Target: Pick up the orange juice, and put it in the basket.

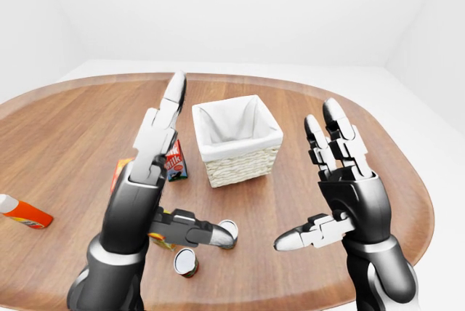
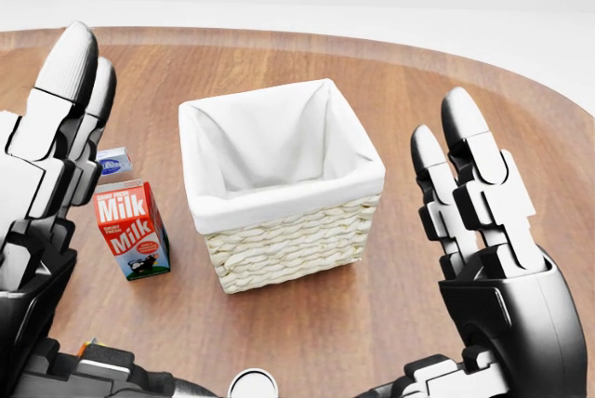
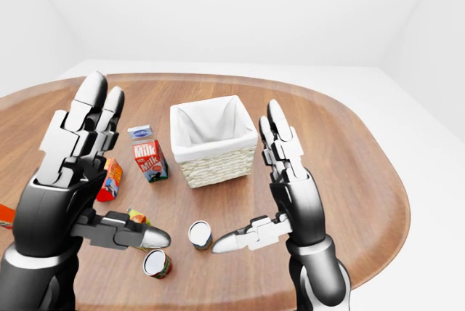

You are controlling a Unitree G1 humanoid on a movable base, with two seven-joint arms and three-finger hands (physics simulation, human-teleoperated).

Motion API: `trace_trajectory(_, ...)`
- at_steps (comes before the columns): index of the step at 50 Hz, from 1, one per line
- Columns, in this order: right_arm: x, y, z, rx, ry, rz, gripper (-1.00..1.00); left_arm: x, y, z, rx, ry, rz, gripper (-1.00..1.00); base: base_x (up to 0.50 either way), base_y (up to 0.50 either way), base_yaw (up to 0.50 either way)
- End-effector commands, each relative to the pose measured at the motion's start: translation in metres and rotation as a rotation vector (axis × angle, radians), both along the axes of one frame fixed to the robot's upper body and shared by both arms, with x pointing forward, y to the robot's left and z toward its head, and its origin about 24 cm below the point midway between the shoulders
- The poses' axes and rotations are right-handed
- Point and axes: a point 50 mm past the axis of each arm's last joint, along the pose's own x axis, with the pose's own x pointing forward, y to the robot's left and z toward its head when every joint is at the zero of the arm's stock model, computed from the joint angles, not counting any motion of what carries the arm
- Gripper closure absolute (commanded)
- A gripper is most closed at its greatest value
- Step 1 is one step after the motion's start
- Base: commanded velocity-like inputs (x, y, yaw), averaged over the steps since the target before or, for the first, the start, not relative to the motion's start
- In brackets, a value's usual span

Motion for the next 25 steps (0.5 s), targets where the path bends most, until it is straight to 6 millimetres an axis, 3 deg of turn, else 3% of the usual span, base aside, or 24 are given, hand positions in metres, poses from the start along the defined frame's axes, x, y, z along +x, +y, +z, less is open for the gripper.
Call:
trace_trajectory(1, 0.001, -0.003, -0.003, 0.02, 0.019, -0.005, -1.0, -0.001, -0.002, 0.019, 0.5, -0.079, -0.052, -1.0, 0.0, 0.0, 0.0)
trace_trajectory(6, 0.002, -0.004, -0.01, 0.019, 0.054, -0.008, -1.0, 0.027, 0.024, 0.029, 0.757, -0.152, 0.149, -1.0, 0.0, 0.0, 0.0)
trace_trajectory(8, 0.003, -0.006, -0.009, 0.028, 0.049, -0.009, -1.0, 0.033, 0.036, 0.027, 0.739, -0.107, 0.16, -1.0, 0.0, 0.0, 0.0)
trace_trajectory(11, 0.003, -0.006, -0.009, 0.03, 0.047, -0.015, -1.0, 0.024, 0.034, 0.056, 0.743, -0.266, 0.162, -1.0, 0.0, 0.0, 0.0)
trace_trajectory(16, 0.001, -0.003, -0.007, 0.028, 0.039, -0.013, -1.0, -0.006, 0.027, 0.083, 0.752, -0.434, 0.121, -1.0, 0.0, 0.0, 0.0)
trace_trajectory(21, 0.003, -0.002, -0.007, 0.029, 0.036, -0.016, -1.0, 0.004, 0.039, 0.094, 0.817, -0.412, 0.138, -1.0, 0.0, 0.0, 0.0)
trace_trajectory(25, 0.004, -0.002, -0.013, 0.023, 0.066, -0.023, -1.0, 0.012, 0.049, 0.087, 0.887, -0.332, 0.128, -1.0, 0.0, 0.0, 0.0)
